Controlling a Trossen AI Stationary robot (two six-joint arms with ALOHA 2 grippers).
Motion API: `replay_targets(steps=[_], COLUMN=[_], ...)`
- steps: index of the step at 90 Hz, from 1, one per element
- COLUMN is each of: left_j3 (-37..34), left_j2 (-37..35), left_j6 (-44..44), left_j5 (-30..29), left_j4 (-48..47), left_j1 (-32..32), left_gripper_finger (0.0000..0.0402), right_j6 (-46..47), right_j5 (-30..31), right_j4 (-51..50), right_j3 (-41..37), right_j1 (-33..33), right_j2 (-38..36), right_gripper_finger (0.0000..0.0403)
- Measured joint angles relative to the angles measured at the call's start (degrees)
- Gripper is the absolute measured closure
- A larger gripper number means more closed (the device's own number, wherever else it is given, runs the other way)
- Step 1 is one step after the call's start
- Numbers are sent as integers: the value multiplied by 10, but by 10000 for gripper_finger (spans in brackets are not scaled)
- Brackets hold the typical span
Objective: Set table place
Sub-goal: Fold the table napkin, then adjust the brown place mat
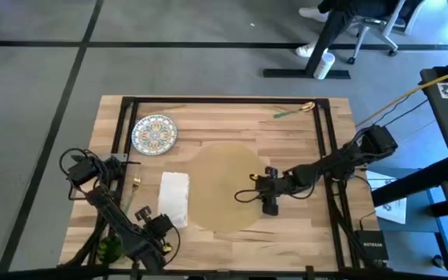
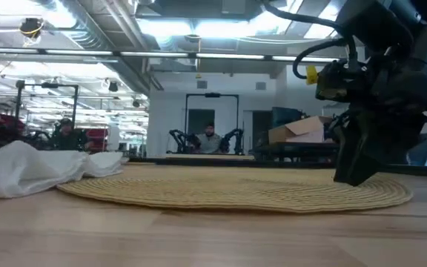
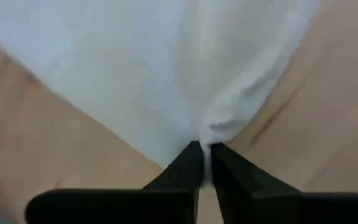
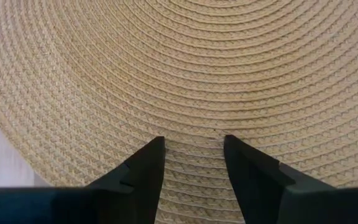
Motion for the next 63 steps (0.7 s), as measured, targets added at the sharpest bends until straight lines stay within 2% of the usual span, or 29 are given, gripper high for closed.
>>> replay_targets(steps=[40,63], left_j3=[1,1], left_j2=[-1,-1], left_j6=[-2,-35], left_j5=[36,40], left_j4=[11,-6], left_j1=[1,-32], left_gripper_finger=[264,240], right_j6=[0,0], right_j5=[0,0], right_j4=[2,1], right_j3=[0,0], right_j1=[0,0], right_j2=[0,0], right_gripper_finger=[249,249])
